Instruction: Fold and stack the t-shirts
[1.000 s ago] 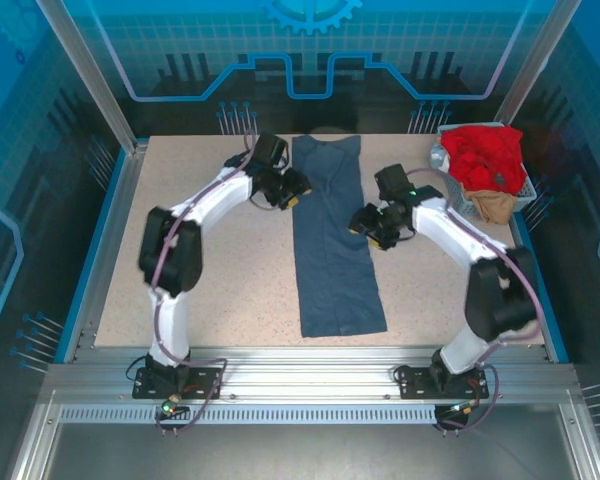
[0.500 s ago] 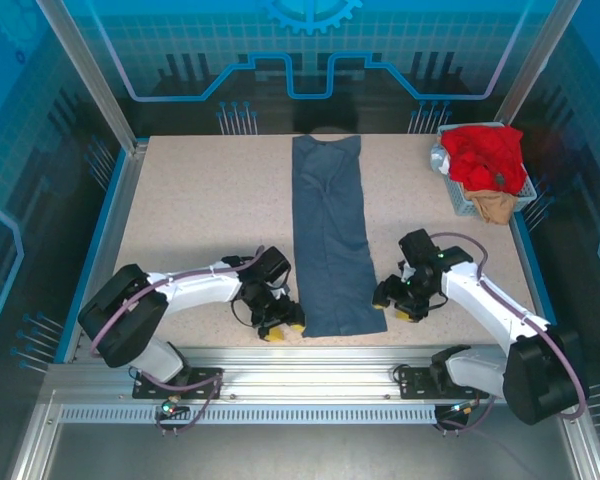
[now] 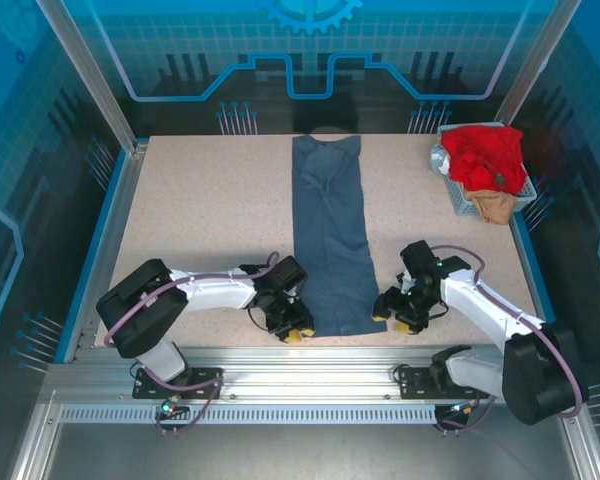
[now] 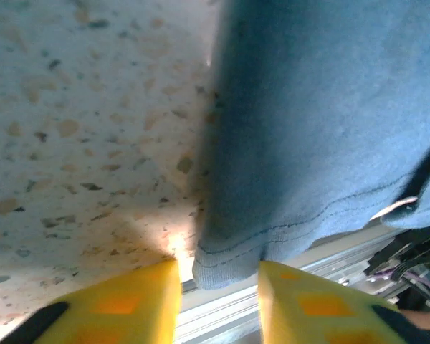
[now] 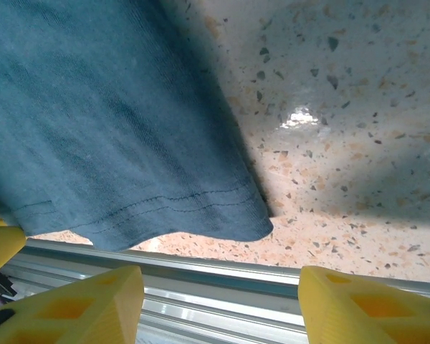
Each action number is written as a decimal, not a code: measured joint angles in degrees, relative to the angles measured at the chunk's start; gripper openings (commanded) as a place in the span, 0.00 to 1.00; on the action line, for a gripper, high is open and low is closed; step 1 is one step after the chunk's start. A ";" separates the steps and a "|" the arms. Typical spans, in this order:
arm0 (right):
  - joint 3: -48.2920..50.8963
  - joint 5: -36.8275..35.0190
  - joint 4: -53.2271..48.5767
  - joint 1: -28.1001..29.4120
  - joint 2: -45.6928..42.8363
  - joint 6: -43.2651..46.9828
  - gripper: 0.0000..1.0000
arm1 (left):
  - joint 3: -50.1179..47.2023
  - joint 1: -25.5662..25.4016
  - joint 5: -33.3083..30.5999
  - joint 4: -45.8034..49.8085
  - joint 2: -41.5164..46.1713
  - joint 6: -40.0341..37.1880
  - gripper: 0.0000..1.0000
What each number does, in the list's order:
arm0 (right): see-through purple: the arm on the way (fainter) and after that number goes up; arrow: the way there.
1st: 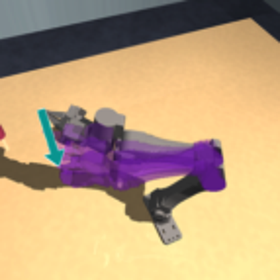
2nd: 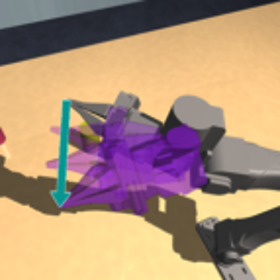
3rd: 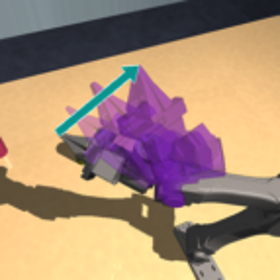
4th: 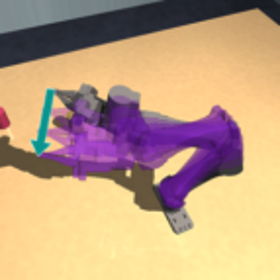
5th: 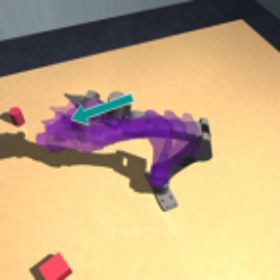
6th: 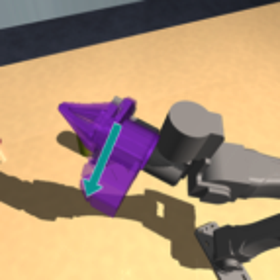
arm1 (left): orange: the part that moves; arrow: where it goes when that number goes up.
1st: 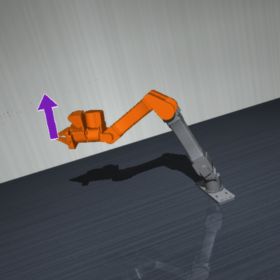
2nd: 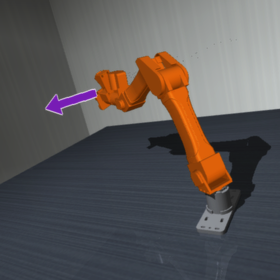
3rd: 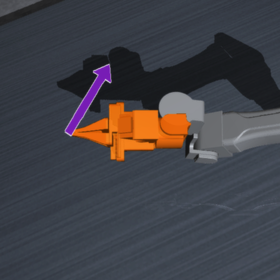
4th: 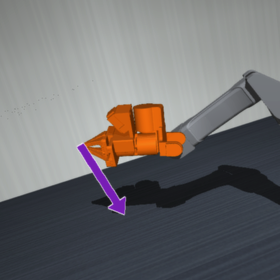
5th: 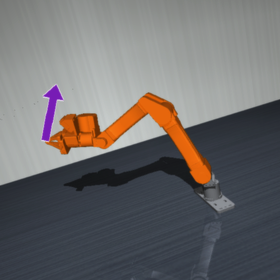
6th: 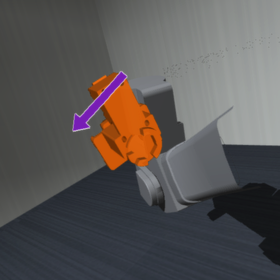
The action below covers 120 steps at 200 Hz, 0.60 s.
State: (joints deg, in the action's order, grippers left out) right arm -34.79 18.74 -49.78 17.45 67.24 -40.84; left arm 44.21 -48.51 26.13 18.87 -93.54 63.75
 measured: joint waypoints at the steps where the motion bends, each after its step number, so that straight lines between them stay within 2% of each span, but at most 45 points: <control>1: 0.00 0.02 0.04 0.00 0.04 0.00 0.60 | 0.04 0.00 -0.04 -0.04 -0.09 0.17 0.22; 39: 0.90 0.85 3.23 0.00 2.43 -0.04 0.55 | 0.13 -0.02 -0.79 -0.37 -0.79 1.84 0.00; 91: 2.49 1.16 8.28 1.77 7.78 -2.29 0.48 | -1.29 -0.02 -2.40 -2.16 0.90 2.16 0.00; 105: 2.49 0.22 8.31 2.62 7.65 -3.34 0.41 | -1.29 0.28 -3.26 -2.69 1.09 1.95 0.00; 120: 2.75 -0.87 8.28 3.04 7.56 -4.17 0.26 | -1.29 0.63 -3.61 -2.78 1.18 1.70 0.00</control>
State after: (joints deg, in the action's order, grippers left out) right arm -32.03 17.87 -41.50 20.49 74.81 -45.01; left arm 42.92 -47.88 22.52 16.10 -92.36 65.45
